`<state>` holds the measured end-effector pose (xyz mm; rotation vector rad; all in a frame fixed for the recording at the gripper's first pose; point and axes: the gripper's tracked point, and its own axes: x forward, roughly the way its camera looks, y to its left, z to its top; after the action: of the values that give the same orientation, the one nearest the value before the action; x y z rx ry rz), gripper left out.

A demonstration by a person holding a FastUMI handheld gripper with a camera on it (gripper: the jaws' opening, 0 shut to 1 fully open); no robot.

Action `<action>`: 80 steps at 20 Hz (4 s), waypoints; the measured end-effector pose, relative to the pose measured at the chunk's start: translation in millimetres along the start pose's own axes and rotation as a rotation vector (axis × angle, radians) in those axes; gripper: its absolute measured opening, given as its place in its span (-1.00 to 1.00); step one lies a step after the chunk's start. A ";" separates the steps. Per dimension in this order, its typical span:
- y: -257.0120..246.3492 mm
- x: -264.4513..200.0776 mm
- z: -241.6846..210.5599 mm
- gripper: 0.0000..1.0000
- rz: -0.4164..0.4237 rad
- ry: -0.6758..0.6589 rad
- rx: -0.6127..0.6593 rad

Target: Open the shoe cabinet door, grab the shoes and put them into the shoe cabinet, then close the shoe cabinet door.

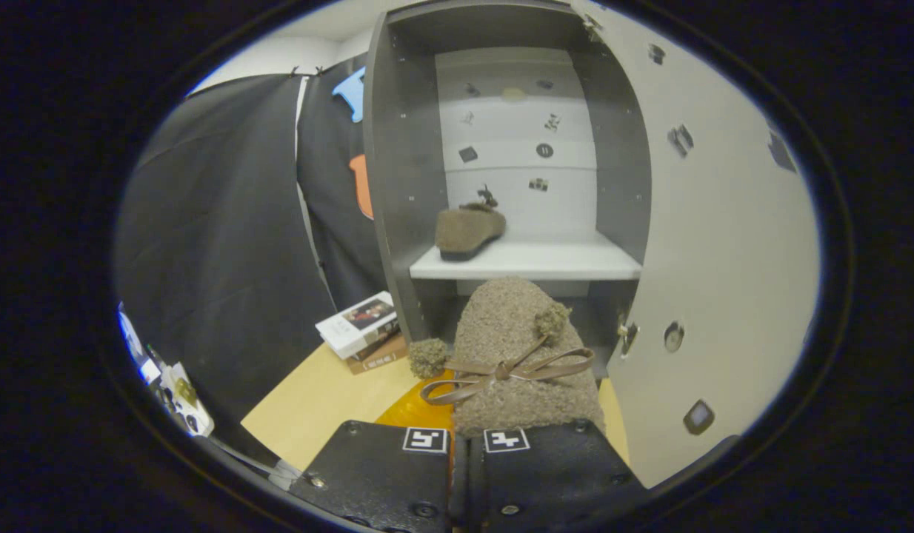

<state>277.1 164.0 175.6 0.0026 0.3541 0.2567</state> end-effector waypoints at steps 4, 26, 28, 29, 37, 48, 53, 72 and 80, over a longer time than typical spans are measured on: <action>0.5 11.7 68.8 -0.90 -0.020 -0.081 -0.024; -94.8 269.9 159.8 -0.90 -0.121 0.016 0.083; -96.8 282.3 145.7 -0.90 -0.116 0.067 0.106; -98.5 286.8 137.6 -0.90 -0.117 0.096 0.114; -107.7 301.4 123.7 -0.70 -0.181 0.222 0.140; -91.1 258.7 137.2 0.32 -0.165 0.167 0.137; -91.5 211.6 154.6 0.37 -0.215 0.068 0.110; -9.7 -122.9 159.5 1.00 -0.106 -0.266 0.006; -58.6 -253.2 91.1 1.00 -0.132 -0.245 -0.011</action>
<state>93.5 48.1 345.1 -0.0004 0.1088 0.1253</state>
